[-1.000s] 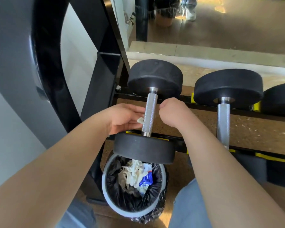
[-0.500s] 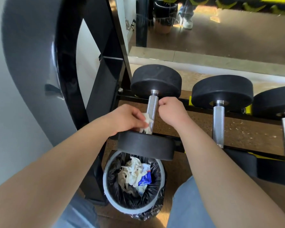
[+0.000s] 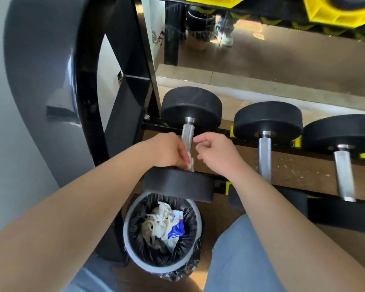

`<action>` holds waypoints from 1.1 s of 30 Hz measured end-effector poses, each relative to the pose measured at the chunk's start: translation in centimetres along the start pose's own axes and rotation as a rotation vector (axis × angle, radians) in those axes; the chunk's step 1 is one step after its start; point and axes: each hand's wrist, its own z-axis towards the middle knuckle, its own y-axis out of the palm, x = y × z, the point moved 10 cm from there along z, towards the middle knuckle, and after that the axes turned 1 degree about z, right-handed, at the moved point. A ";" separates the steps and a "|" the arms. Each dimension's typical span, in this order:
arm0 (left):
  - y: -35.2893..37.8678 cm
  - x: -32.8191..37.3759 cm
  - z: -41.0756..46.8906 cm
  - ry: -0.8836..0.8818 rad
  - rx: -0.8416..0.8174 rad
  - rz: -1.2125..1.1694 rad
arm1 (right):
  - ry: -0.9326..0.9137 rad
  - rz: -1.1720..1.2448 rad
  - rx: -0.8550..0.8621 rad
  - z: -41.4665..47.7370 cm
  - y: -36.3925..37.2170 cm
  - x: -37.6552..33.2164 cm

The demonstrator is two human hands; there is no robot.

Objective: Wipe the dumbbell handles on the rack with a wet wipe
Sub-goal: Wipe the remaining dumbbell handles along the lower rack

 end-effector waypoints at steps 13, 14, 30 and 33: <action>-2.7 -2.8 0.9 0.007 0.536 -0.602 | -0.377 -0.199 0.319 0.8 -1.5 -3.1; -2.1 -3.1 1.1 -0.001 0.506 -0.651 | -0.407 -0.225 0.317 0.5 -1.2 -3.5; -1.2 -4.9 1.6 -0.086 0.508 -0.732 | 0.145 0.109 0.167 3.8 0.1 0.0; -1.1 -4.9 1.9 -0.086 0.504 -0.705 | 0.238 -0.009 -0.165 2.6 2.2 0.5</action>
